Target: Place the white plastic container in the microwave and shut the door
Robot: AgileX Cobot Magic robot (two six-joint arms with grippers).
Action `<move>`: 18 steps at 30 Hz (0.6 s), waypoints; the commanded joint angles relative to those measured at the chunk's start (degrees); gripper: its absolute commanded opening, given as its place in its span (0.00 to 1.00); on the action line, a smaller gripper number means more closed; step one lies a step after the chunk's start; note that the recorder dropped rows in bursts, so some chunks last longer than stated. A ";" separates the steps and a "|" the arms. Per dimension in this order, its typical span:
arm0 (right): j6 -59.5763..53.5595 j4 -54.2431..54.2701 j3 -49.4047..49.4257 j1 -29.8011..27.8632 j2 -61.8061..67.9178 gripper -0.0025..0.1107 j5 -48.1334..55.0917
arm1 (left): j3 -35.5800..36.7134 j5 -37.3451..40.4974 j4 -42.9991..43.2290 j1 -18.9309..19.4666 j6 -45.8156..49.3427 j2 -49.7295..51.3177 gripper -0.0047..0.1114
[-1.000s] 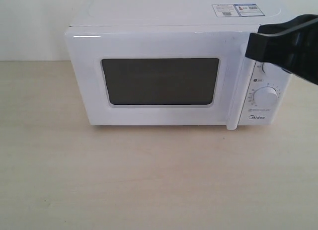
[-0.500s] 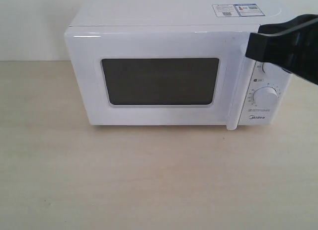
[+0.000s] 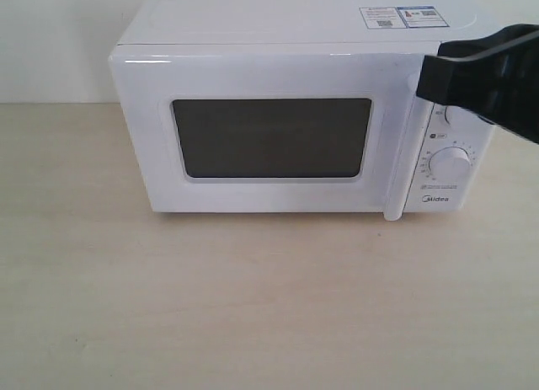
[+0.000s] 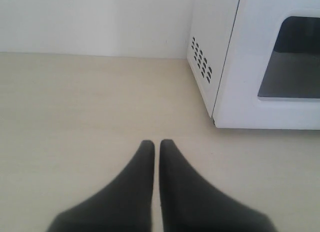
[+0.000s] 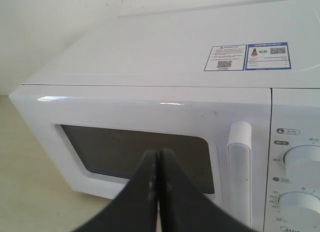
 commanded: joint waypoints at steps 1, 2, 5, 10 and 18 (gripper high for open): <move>-0.11 -0.18 0.34 -0.37 -0.20 0.02 0.03 | 0.17 0.11 0.06 0.13 -0.52 -0.16 0.08; -0.11 -0.18 0.34 -0.37 -0.20 0.02 0.03 | 0.17 0.11 0.06 0.13 -0.52 -0.16 0.08; -0.11 -0.18 0.34 -0.37 -0.20 0.02 0.03 | 0.17 0.11 0.06 0.13 -0.52 -0.16 0.08; 3.48 -0.01 0.34 -0.37 -0.34 0.02 1.28 | 0.17 0.11 0.06 0.13 -0.52 -0.16 0.08; 4.75 -0.01 4.68 -4.21 -10.49 0.02 7.01 | 0.17 0.11 0.06 0.13 -0.52 -0.16 0.08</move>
